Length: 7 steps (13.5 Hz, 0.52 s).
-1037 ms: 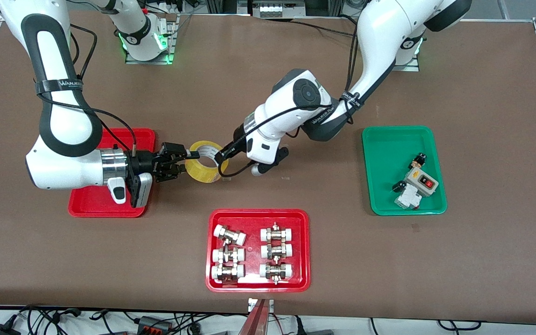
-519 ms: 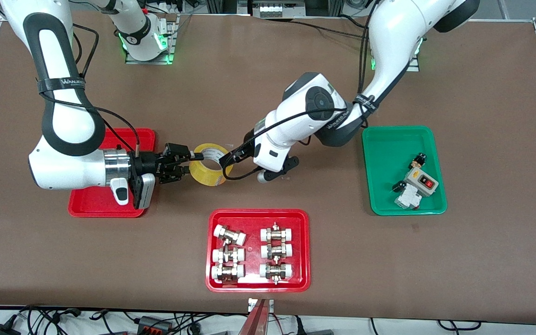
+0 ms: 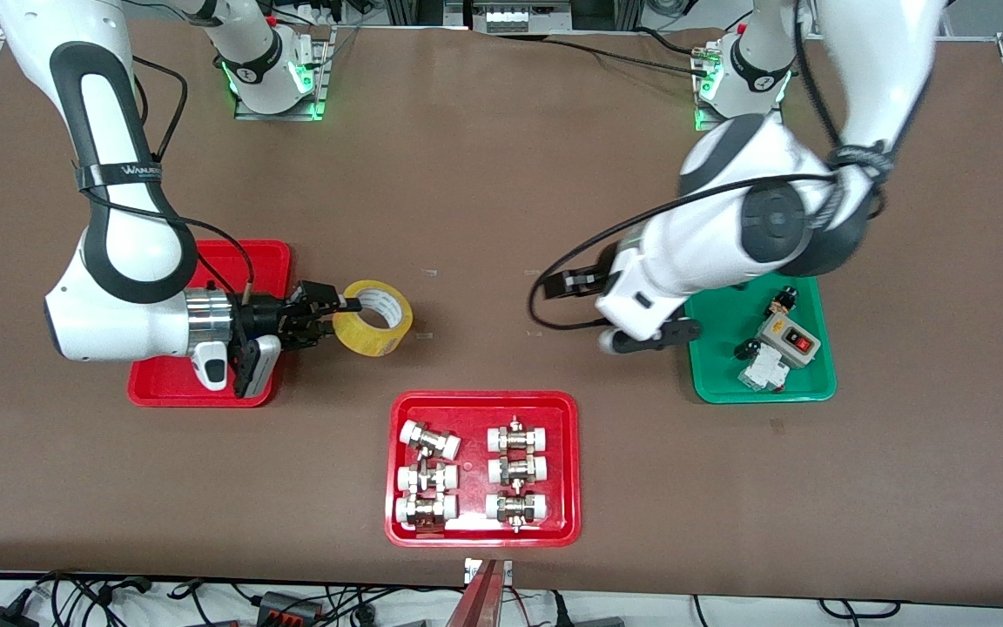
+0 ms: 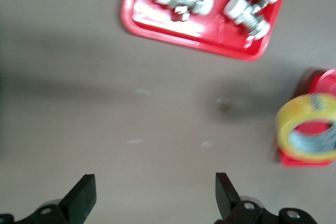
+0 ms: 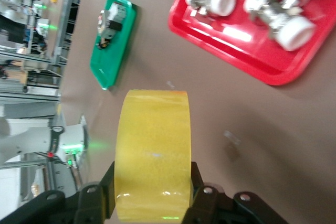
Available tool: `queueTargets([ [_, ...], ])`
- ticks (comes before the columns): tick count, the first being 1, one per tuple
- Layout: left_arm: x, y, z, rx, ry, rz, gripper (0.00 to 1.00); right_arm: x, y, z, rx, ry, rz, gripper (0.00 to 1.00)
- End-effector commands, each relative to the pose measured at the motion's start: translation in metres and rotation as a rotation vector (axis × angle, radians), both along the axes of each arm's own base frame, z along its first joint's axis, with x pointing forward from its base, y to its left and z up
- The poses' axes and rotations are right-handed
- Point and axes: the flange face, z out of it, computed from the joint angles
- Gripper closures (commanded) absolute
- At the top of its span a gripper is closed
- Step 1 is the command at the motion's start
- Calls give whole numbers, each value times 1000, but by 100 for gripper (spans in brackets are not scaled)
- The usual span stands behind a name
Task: Left arm passes tape to right arm into tray
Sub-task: 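Open the left gripper and withdraw it while the right gripper holds the tape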
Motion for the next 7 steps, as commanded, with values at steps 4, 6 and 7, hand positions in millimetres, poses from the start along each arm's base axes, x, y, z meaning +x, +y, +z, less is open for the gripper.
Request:
queueTargets([
  [4,-14,143,51,202,56,-174,0,16,-128,2,-107,28,-185,83],
  [6,-11,219,62,210,61,-152,0,13,-184,-4,-110,52,-261,82],
  [7,-12,242,59,223,68,-132,0,9,-213,-13,-110,73,-302,82],
])
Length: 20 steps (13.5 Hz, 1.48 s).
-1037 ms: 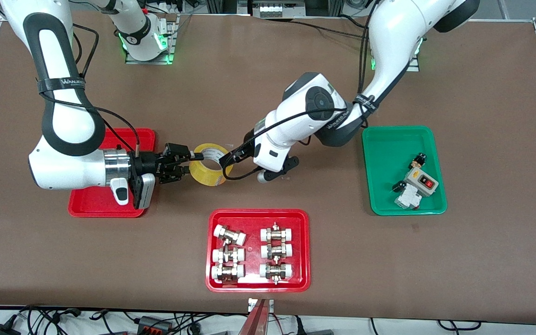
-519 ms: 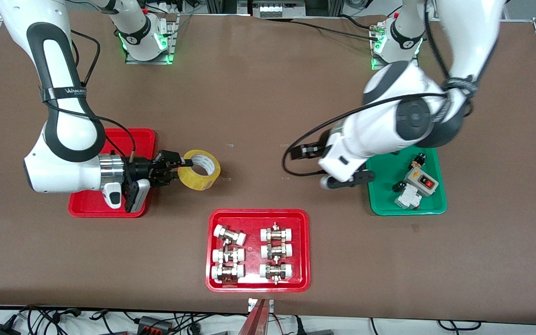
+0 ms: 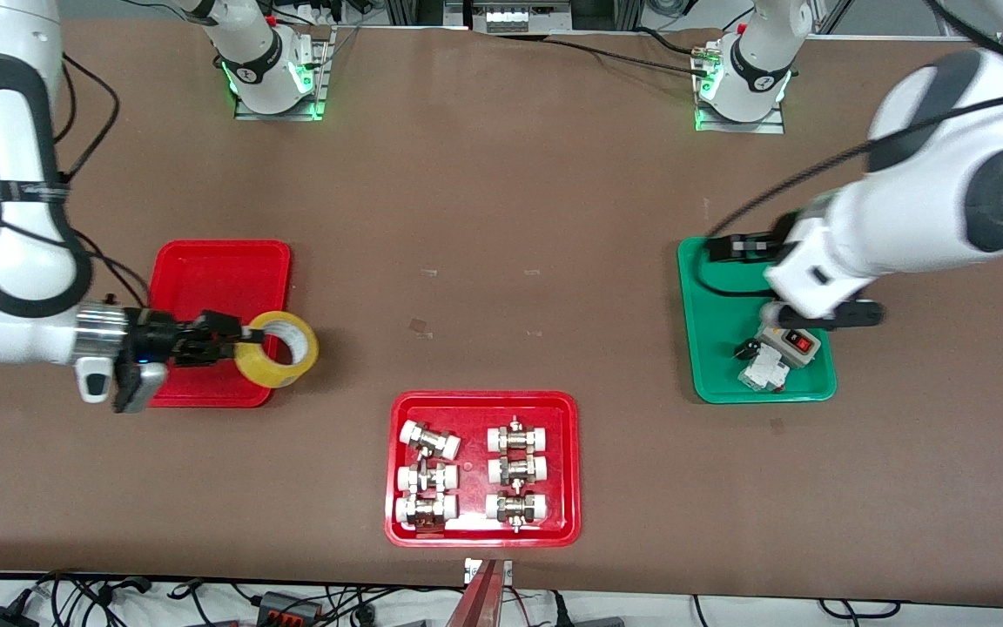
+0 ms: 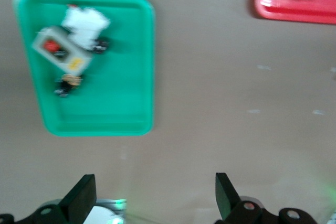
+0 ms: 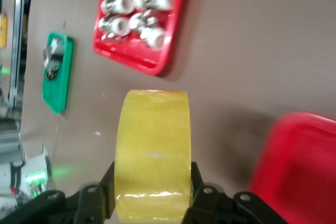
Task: Left arm passes tape to right arm into tray
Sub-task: 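Open the left gripper and withdraw it while the right gripper holds the tape, then lower the tape into the empty red tray and open the right gripper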
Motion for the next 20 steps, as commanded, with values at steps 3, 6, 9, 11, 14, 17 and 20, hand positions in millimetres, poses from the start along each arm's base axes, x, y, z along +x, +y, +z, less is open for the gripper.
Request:
queueTargets([
  [3,-24,70,5,115,-9,-16,0,-28,-108,-59,78,170,-142,81],
  [6,-45,51,1,172,-53,-29,0,-49,-144,-99,133,264,-177,81],
  [9,-49,46,-2,177,-65,-35,0,-62,-146,-125,181,331,-159,81],
  [11,-56,42,-5,193,-66,-39,0,-65,-145,-136,196,351,-152,81],
  [14,-87,21,-18,259,-145,-45,0,-68,-144,-137,213,367,-140,80],
  [17,-72,47,-3,247,-151,-3,0,-71,-149,-149,214,376,-154,46],
  [20,-62,70,8,247,-110,15,0,-71,-147,-157,209,385,-154,0],
])
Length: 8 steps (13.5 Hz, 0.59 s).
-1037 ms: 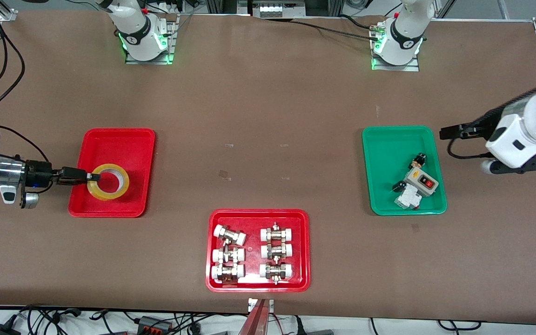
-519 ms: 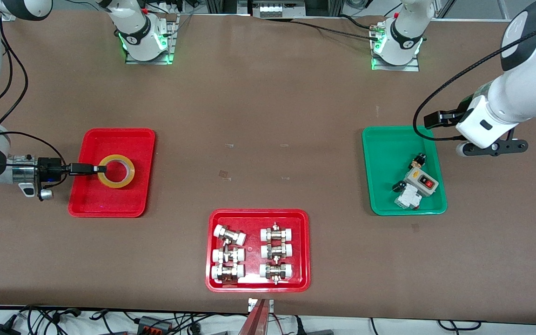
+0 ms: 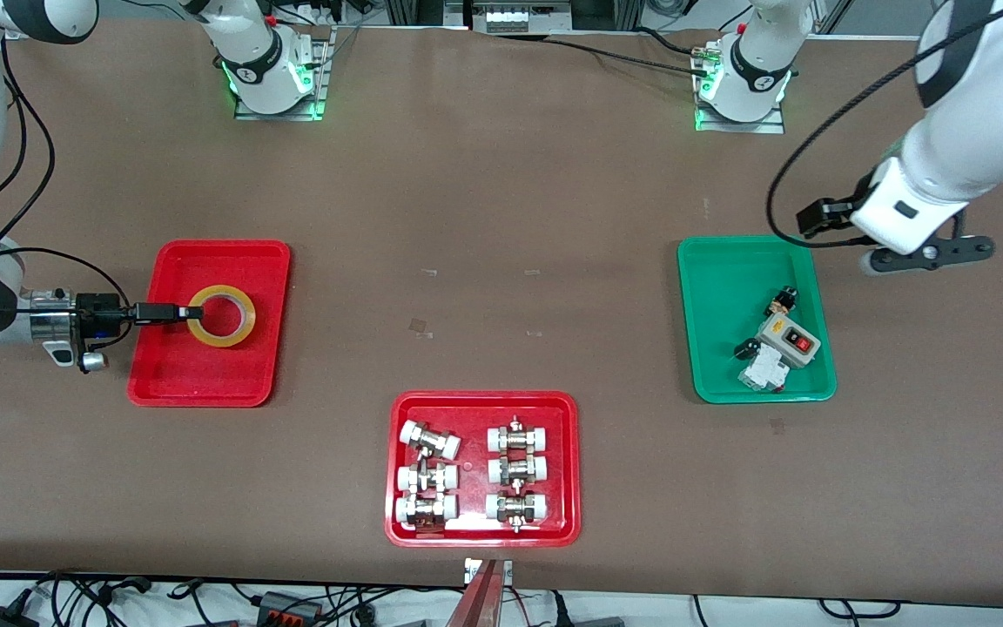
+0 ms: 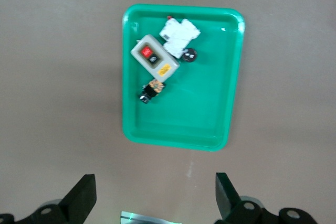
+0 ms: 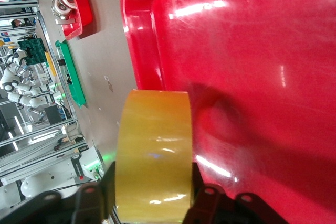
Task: Left arm passes tape to right arm into tray
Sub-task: 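Lower the tape into the empty red tray and open the right gripper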
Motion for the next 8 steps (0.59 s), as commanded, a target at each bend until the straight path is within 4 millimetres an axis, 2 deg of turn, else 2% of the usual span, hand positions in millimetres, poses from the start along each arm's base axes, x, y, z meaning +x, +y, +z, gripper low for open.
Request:
queueTargets([
  [1,8,20,16,15,8,2,0,4,1,0,17,-2,-1,0],
  [2,9,18,26,5,-8,-18,0,5,2,-1,1,-5,6,0],
  [4,7,17,30,-23,-10,-20,0,10,12,0,-50,-11,49,0],
  [5,4,12,40,-48,-33,-13,0,12,11,3,-105,-19,83,0],
  [6,6,24,44,-70,-40,17,0,16,16,6,-155,-35,116,0],
  [8,4,21,45,-59,-39,21,0,25,24,25,-245,-78,180,0],
])
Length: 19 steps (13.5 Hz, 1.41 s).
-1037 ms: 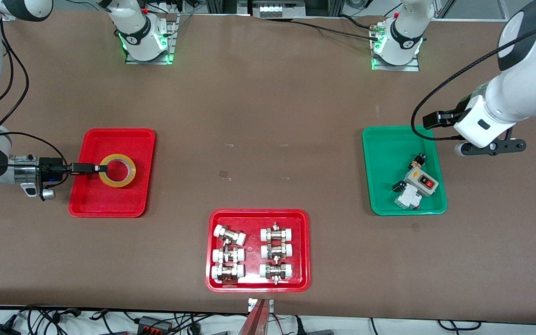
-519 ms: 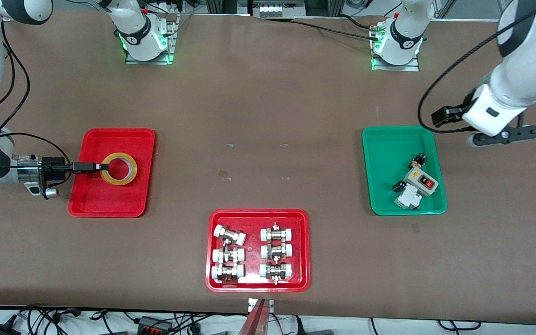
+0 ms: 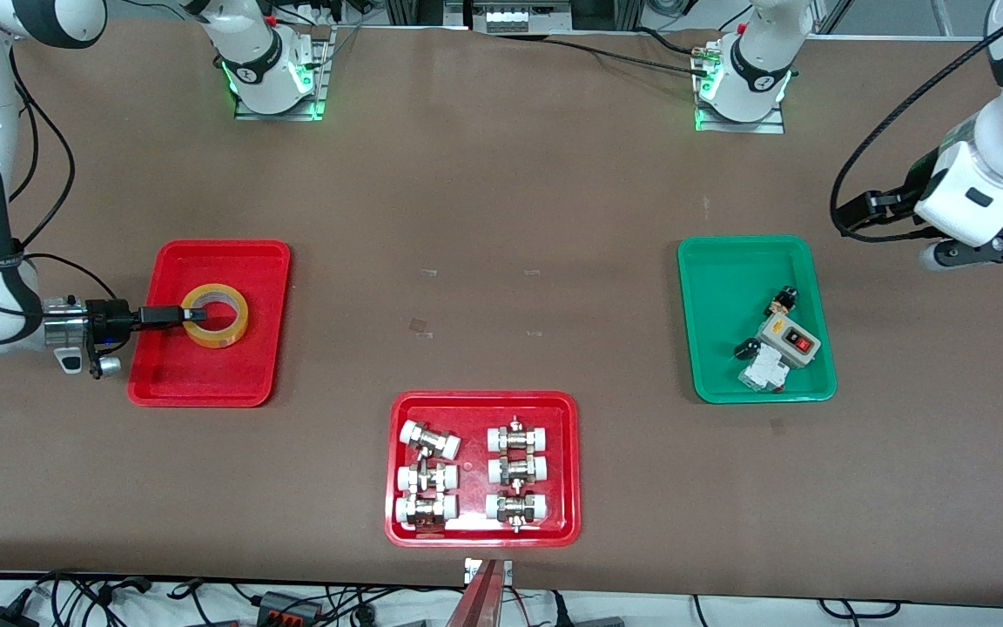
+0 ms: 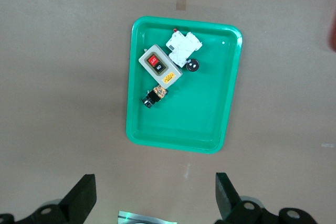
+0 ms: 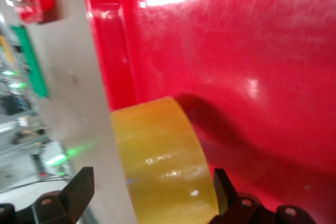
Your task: Left arm passes tape to right arm into tray
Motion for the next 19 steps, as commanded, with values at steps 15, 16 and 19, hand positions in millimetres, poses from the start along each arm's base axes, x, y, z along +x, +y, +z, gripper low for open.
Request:
queueTargets([
  [15,-15,11,2,-46,-25,16,0,60,107,322,-715,-51,-19,0],
  [16,-15,11,2,-46,-27,16,0,60,116,347,-739,-73,-12,0],
  [19,-15,6,3,-46,-28,6,0,63,125,377,-749,-136,-16,0],
])
